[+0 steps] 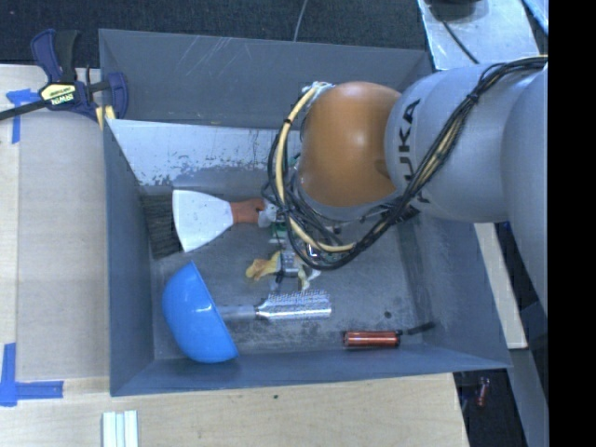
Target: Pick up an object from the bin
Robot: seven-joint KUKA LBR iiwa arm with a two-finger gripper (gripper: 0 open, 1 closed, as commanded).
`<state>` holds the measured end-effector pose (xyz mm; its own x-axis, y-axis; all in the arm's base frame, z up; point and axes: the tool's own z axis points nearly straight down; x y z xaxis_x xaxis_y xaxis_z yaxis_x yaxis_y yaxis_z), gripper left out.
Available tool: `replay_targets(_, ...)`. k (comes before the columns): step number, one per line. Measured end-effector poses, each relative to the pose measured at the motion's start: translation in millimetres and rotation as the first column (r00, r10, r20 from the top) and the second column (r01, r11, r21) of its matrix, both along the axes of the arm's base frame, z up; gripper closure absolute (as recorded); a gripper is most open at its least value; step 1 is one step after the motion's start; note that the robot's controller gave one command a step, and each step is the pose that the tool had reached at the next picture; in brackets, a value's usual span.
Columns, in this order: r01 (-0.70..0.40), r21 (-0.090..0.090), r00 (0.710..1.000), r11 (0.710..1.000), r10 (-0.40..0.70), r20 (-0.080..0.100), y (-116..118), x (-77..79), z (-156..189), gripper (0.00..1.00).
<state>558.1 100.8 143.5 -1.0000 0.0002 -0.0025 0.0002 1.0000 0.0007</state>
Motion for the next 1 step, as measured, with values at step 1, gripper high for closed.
replay_targets(1,-0.183,0.0,0.983,0.983,0.183,-0.003,-26.2,-48.2,-23.6,0.0)
